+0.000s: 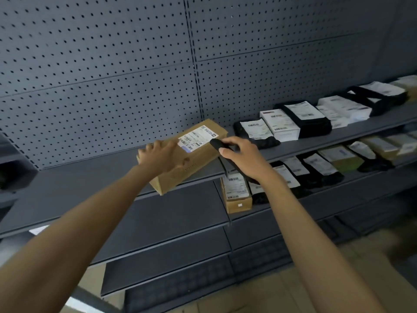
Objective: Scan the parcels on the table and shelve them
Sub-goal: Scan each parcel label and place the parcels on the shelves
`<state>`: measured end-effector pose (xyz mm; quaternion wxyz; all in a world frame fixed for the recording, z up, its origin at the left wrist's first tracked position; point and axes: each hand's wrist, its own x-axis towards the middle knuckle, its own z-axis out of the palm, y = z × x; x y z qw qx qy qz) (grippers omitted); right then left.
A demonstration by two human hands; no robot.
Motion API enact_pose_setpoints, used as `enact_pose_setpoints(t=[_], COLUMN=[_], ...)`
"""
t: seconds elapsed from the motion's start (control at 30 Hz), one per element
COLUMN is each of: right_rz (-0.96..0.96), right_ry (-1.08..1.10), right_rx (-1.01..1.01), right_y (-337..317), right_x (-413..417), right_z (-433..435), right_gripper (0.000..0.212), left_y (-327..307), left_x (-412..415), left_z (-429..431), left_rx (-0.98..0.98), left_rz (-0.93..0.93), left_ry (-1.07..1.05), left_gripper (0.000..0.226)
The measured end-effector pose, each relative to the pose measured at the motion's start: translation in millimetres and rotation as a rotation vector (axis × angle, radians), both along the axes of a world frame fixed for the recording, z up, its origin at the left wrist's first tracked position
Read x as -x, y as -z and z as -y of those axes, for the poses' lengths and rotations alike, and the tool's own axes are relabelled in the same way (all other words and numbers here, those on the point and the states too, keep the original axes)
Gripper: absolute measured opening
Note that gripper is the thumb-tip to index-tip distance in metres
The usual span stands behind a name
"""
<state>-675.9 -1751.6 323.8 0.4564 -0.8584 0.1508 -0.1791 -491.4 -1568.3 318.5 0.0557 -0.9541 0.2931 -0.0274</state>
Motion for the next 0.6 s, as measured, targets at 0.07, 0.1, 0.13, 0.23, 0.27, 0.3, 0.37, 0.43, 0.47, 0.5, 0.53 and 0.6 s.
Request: enact_pose_setpoints(t=[0.07, 0.1, 0.13, 0.23, 0.27, 0.3, 0.37, 0.43, 0.47, 0.5, 0.53, 0.6], right_rz=[0.01, 0.011, 0.006, 0.023, 0.019, 0.012, 0.007, 0.01, 0.007, 0.006, 0.004, 0.001], right_ry=[0.006, 0.01, 0.017, 0.049, 0.061, 0.067, 0.077, 0.105, 0.12, 0.132, 0.14, 0.132], right_rx=[-0.002, 0.004, 0.009, 0.018, 0.01, 0.005, 0.012, 0.027, 0.027, 0.025, 0.02, 0.01], right_y=[-2.1, -3.1, -4.7, -6.0, -6.2, -5.7, -1.9, 1.4, 2.0, 3.1, 4.6, 9.0], right_x=[-3.6, -5.7, -7.7, -16.0, -17.3, -17.9, -20.2, -21.9, -21.3, -20.4, -19.2, -17.4], right_z=[15.9, 24.1, 32.5, 61.2, 70.3, 79.4, 100.5, 121.5, 130.2, 137.3, 142.9, 150.9], right_gripper=[0.04, 0.04, 0.04, 0.041, 0.042, 0.042, 0.042, 0.042, 0.042, 0.042, 0.042, 0.043], left_y=[-0.7, 0.7, 0.7, -4.2, -7.5, -10.2, -16.3, -19.0, -17.5, -16.1, -12.2, -10.2], left_x=[2.3, 0.7, -0.4, -8.2, -10.3, -11.9, -11.2, -7.1, -4.6, -1.6, -1.9, 1.2], left_z=[23.6, 36.0, 49.0, 92.5, 108.9, 126.3, 160.8, 192.1, 205.7, 215.2, 222.3, 225.8], left_rx=[-0.001, 0.002, 0.008, 0.02, -0.002, -0.029, -0.045, -0.042, -0.037, -0.03, -0.026, -0.049], left_rz=[-0.065, -0.1, -0.133, -0.192, -0.198, -0.211, -0.256, -0.293, -0.304, -0.314, -0.311, -0.259], left_ry=[-0.046, -0.065, -0.08, -0.116, -0.125, -0.129, -0.118, -0.069, -0.047, -0.039, -0.044, -0.066], left_gripper=[0.088, 0.087, 0.088, 0.099, 0.099, 0.098, 0.1, 0.101, 0.1, 0.098, 0.097, 0.095])
